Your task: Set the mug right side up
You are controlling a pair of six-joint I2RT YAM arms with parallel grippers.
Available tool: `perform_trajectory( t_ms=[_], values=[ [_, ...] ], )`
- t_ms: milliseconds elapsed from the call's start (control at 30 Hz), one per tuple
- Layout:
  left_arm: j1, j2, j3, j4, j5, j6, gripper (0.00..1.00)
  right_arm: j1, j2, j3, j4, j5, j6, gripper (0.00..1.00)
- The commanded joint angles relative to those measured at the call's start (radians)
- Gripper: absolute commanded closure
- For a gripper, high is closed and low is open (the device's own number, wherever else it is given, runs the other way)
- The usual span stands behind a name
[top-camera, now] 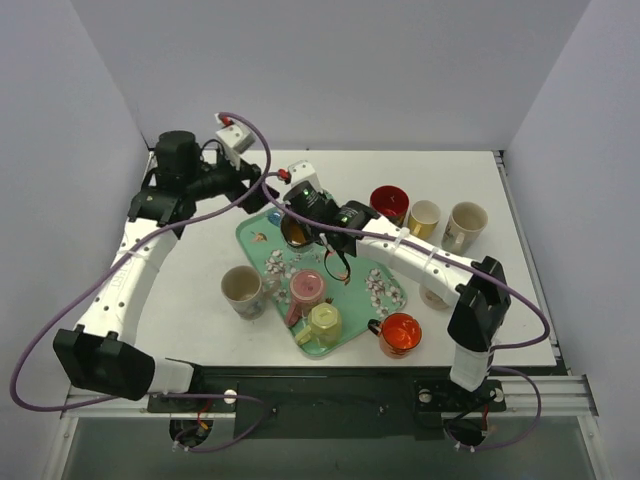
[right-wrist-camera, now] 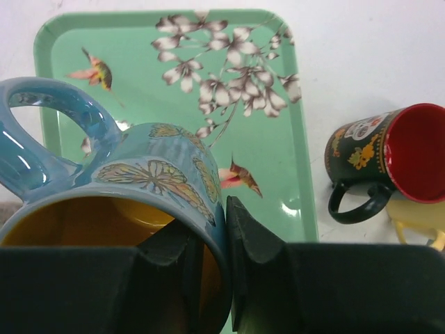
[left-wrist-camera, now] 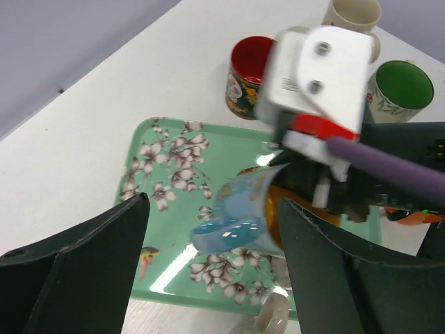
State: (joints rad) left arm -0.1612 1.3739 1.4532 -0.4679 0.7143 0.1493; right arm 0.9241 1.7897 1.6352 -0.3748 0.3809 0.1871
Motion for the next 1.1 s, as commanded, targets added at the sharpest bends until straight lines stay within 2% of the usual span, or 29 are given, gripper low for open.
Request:
perform_trajectory(
  t_ms=[0,100,233,267,300,333,367,400,433,500,533,600,633,700,767,900,1067],
  values=[
    [-0.150,-0.041,-0.068,0.014,-0.244,0.052,0.15,-0.001,-0.012,0.118,0.054,0.148,0.064,1.00],
    [-0.170,-0.065,-0.144,0.122,-0.280,0.018,0.18,-0.004,-0.018,0.117,0.083,0.130,0.152,1.00],
    [-0.175,-0.067,-0.165,0.164,-0.337,-0.048,0.26,-0.005,-0.019,0.120,0.106,0.130,0.193,1.00],
    [-0.173,-0.073,-0.169,0.169,-0.346,-0.057,0.26,-0.017,-0.024,0.108,0.111,0.109,0.201,1.00],
    [-0.155,-0.075,-0.169,0.173,-0.331,-0.054,0.26,-0.031,-0.033,0.094,0.147,-0.005,0.219,1.00],
    [-0.132,-0.078,-0.163,0.163,-0.288,-0.033,0.26,-0.075,-0.055,0.034,0.187,-0.092,0.229,1.00],
    [-0.060,-0.073,-0.148,0.141,-0.116,-0.012,0.24,-0.099,-0.065,0.003,0.283,-0.281,0.241,1.00],
    [-0.023,-0.061,-0.124,0.121,-0.010,0.068,0.21,-0.143,-0.078,-0.033,0.310,-0.351,0.233,1.00],
    [0.058,-0.052,-0.111,0.044,0.196,0.129,0.20,-0.159,-0.082,-0.037,0.318,-0.432,0.212,1.00],
    [0.121,-0.044,-0.117,-0.021,0.325,0.312,0.16,-0.183,-0.099,-0.034,0.288,-0.505,0.097,1.00],
    [0.126,-0.053,-0.137,-0.055,0.323,0.490,0.15,-0.183,-0.102,-0.015,0.265,-0.520,0.019,1.00],
    [0.085,-0.096,-0.201,-0.097,0.243,0.687,0.13,-0.171,-0.083,0.061,0.173,-0.573,-0.070,1.00],
    [0.048,-0.113,-0.211,-0.118,0.206,0.735,0.13,-0.165,-0.057,0.089,0.098,-0.585,-0.092,1.00],
    [0.013,-0.101,-0.186,-0.234,0.240,0.857,0.13,-0.156,-0.017,0.194,0.028,-0.606,-0.116,1.00],
    [-0.003,-0.101,-0.178,-0.218,0.248,0.842,0.13,-0.148,0.013,0.231,0.016,-0.628,-0.126,1.00],
    [-0.011,-0.087,-0.172,-0.120,0.172,0.767,0.13,-0.128,0.036,0.273,-0.007,-0.643,-0.152,1.00],
    [-0.008,-0.081,-0.162,-0.159,0.189,0.815,0.15,-0.117,0.043,0.293,-0.022,-0.685,-0.179,1.00]
  ],
)
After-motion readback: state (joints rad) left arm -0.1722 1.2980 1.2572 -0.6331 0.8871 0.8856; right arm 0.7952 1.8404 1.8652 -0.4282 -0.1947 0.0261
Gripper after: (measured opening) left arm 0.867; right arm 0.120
